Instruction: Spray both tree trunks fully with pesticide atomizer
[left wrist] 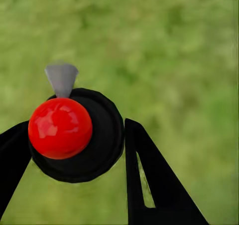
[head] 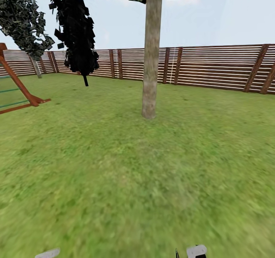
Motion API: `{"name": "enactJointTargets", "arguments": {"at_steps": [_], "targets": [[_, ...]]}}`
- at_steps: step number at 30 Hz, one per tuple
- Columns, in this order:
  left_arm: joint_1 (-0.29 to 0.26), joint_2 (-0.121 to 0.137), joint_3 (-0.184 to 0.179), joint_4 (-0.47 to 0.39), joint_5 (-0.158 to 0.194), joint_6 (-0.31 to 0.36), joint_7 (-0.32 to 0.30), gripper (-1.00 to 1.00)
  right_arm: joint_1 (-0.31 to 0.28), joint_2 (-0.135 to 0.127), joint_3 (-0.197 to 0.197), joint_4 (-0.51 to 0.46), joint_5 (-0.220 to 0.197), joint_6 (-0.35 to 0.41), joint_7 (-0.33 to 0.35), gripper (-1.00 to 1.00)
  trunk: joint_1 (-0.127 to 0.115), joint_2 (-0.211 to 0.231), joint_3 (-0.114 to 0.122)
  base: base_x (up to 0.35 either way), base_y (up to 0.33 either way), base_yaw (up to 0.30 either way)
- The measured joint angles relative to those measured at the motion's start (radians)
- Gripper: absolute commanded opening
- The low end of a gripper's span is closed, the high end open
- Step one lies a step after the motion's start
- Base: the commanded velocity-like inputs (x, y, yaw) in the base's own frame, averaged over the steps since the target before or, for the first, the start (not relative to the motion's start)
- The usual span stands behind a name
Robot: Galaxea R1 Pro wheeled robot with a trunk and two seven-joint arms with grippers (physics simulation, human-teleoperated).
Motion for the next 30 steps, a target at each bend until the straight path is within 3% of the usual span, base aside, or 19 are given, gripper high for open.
{"name": "enactJointTargets", "arguments": {"at_steps": [30], "targets": [[0.000, 0.000, 0.000, 0.000, -0.001, -0.001, 0.000, -1.00, 0.000, 0.000, 0.000, 0.000, 0.000, 0.000, 0.000, 1.00, 0.000, 0.000, 0.000, 0.339, 0.000, 0.000]]}}
